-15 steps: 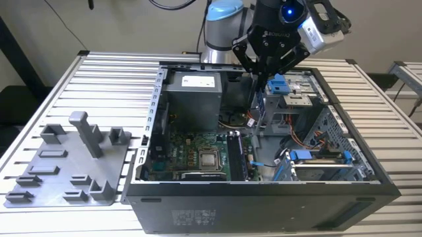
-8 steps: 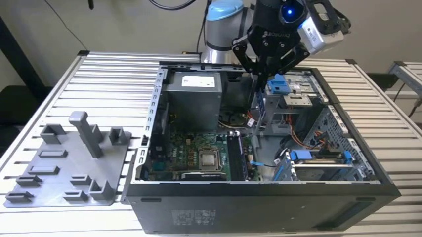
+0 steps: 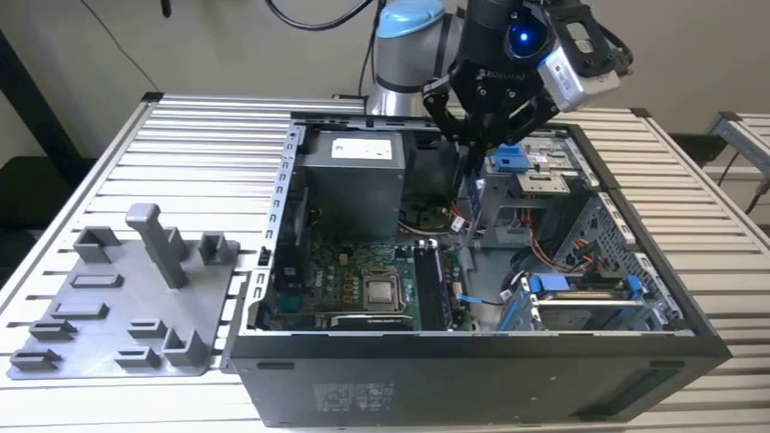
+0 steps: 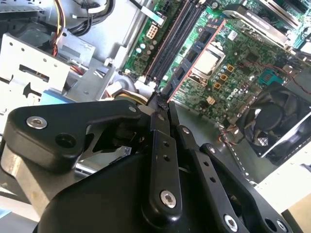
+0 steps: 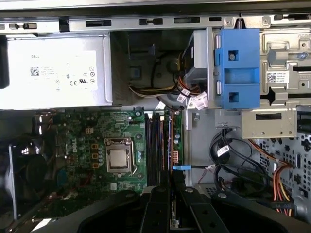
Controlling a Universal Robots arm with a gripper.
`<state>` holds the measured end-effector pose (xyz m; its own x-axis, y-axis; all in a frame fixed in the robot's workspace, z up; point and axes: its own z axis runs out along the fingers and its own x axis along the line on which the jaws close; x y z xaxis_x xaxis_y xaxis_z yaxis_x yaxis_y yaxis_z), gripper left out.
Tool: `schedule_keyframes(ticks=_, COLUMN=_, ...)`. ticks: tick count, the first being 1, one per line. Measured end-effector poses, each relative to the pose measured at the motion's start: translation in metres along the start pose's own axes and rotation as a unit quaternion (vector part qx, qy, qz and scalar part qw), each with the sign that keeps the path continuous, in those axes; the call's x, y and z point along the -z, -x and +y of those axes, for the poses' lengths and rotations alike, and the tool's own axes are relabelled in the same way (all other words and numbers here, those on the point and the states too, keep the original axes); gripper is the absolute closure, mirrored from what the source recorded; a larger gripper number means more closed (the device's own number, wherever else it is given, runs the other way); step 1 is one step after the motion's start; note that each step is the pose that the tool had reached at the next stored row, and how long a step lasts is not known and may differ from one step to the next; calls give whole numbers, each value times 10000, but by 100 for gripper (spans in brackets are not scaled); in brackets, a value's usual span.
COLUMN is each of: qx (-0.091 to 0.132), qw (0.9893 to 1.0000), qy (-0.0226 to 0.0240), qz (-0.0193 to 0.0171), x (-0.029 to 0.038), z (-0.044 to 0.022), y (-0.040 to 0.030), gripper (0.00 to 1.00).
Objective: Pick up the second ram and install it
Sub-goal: 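Insert the second ram into the second slot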
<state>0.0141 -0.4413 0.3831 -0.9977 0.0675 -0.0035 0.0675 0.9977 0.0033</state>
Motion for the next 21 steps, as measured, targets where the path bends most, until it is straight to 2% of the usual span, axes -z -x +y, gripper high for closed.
schedule_keyframes(ticks=4, qx=0, qw=10000, qy=-18, qz=-1, x=-73, z=0, y=0, gripper=86)
schedule_keyframes(ticks=8, qx=1, qw=10000, qy=-72, qz=-6, x=-131, z=0, y=0, gripper=86)
schedule_keyframes(ticks=10, qx=2, qw=10000, qy=-83, qz=-13, x=-162, z=-1, y=-1, gripper=86)
schedule_keyframes(ticks=11, qx=4, qw=10000, qy=-84, qz=-25, x=-170, z=0, y=-2, gripper=86)
schedule_keyframes(ticks=14, qx=19, qw=9999, qy=-109, qz=-99, x=-187, z=-1, y=-13, gripper=86)
schedule_keyframes(ticks=16, qx=19, qw=9998, qy=-109, qz=-150, x=-214, z=-5, y=-60, gripper=86)
schedule_keyframes(ticks=19, qx=20, qw=9998, qy=-110, qz=-151, x=-268, z=-6, y=-80, gripper=86)
schedule_keyframes(ticks=21, qx=24, qw=9999, qy=-112, qz=-123, x=-289, z=-6, y=-81, gripper=86)
